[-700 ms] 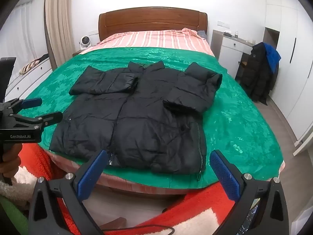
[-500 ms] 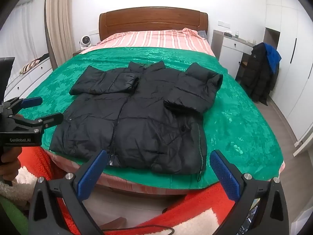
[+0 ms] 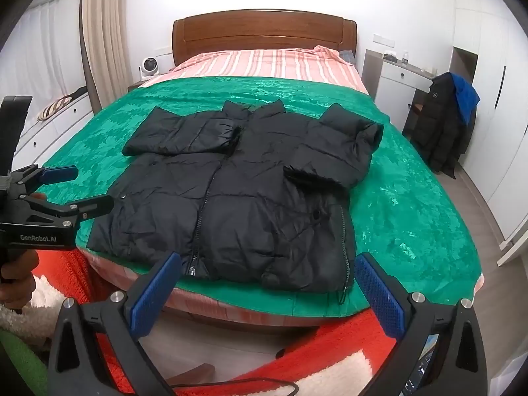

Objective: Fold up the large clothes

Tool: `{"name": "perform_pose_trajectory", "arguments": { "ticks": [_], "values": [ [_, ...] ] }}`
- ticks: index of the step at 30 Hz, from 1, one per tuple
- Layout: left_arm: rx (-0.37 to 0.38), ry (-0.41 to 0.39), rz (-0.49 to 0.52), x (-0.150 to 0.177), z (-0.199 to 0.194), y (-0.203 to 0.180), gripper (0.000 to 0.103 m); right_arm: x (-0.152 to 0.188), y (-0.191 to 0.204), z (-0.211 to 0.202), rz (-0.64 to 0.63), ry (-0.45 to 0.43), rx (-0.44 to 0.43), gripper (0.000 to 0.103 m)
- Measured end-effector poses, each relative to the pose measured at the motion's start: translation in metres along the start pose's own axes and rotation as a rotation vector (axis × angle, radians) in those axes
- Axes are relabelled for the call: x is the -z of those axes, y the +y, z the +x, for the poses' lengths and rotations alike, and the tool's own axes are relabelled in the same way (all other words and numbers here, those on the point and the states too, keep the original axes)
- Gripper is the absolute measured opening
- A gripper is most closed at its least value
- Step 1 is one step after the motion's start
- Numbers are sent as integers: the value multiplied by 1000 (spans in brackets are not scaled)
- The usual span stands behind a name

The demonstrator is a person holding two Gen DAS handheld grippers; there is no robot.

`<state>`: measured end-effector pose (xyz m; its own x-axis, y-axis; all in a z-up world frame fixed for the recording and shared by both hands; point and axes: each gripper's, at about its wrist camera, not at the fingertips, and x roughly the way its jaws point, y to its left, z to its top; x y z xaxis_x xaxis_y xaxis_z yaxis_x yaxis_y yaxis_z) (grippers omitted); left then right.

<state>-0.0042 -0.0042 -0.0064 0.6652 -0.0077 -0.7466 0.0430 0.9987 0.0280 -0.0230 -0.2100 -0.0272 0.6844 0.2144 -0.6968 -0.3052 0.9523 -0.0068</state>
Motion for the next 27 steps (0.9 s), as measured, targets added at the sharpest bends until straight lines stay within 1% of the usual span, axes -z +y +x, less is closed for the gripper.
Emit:
{"name": "perform_pose_trajectory", "arguments": {
  "ticks": [2, 8, 16, 27],
  "values": [
    [12, -6, -11, 0, -2, 3, 103, 1, 1, -1, -2, -2, -2, 103],
    [9, -13, -10, 1, -5, 3, 103, 1, 2, 0, -3, 1, -6, 103],
    [-2, 7, -7, 1, -1, 3, 103, 2, 1, 0, 3, 4, -12, 103],
    [-7, 12, -2, 2, 0, 3, 103, 3, 2, 3, 6, 12, -18, 103]
  ]
}}
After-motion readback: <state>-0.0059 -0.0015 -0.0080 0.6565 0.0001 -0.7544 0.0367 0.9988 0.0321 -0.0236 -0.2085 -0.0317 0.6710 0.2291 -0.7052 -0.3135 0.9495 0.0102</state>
